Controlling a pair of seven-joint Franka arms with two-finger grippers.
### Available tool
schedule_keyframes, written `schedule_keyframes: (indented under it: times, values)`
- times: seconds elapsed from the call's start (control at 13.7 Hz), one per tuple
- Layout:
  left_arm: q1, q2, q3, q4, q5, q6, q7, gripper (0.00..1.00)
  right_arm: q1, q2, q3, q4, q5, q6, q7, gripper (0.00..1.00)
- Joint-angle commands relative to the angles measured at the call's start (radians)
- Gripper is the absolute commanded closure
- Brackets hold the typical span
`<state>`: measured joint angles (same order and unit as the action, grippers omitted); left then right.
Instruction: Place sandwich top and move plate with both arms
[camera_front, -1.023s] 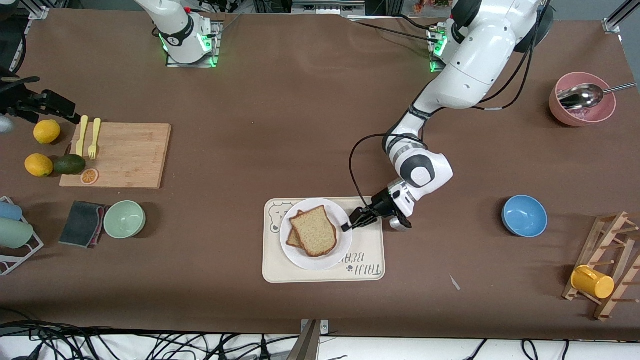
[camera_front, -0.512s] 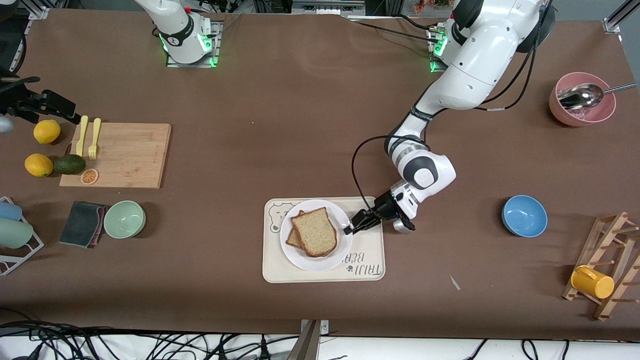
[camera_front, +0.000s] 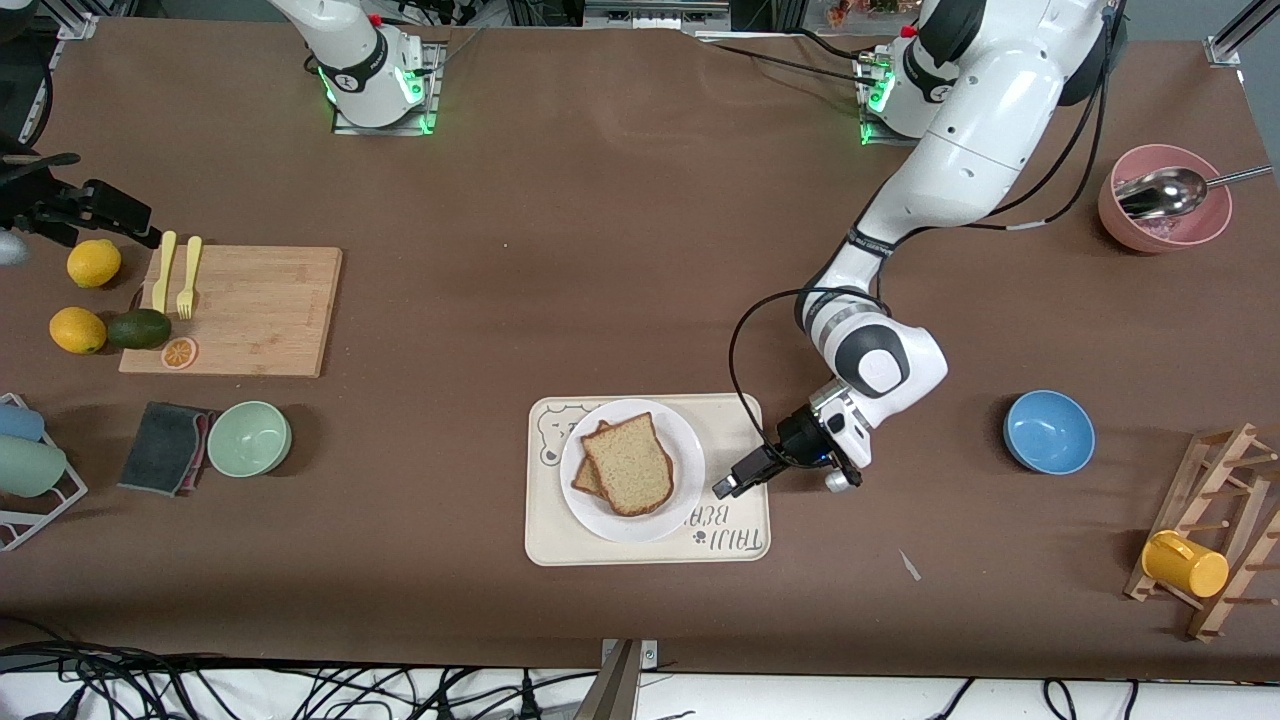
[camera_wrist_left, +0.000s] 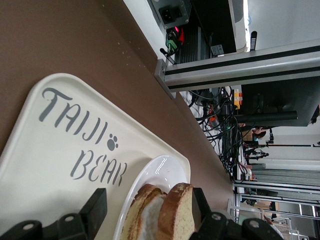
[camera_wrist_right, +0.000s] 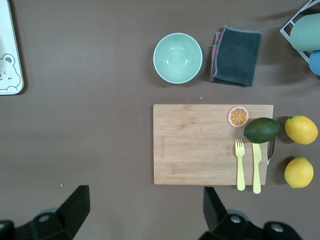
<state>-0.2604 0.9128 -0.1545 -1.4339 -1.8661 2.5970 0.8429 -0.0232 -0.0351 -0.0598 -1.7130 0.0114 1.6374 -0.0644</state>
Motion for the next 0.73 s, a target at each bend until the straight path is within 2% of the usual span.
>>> schedule_keyframes:
  times: [0.0,0.22,0.29,0.37,0.44,0.66]
  values:
    - [0.016,-0.021,0.003,0.015,0.169,-0.005,-0.204,0.23,-0.001,0.009,-0.002,0.026,0.015,-0.021,-0.015,0.0]
    - [0.038,-0.049,0.013,0.006,0.408,-0.006,-0.413,0.19,-0.001,0.009,-0.002,0.026,0.016,-0.021,-0.015,0.0]
    - [0.041,-0.086,0.016,-0.019,0.492,-0.008,-0.468,0.15,-0.001,0.009,-0.002,0.026,0.016,-0.021,-0.015,0.0]
    - [0.053,-0.109,0.018,-0.046,0.569,-0.008,-0.502,0.03,-0.001,0.009,-0.002,0.026,0.016,-0.021,-0.015,0.0]
    - [0.067,-0.13,0.018,-0.06,0.625,-0.015,-0.525,0.0,-0.001,0.009,-0.002,0.026,0.016,-0.021,-0.015,0.0]
    - [0.104,-0.207,0.019,-0.147,0.737,-0.031,-0.541,0.0,-0.001,0.009,-0.002,0.026,0.016,-0.021,-0.015,0.0]
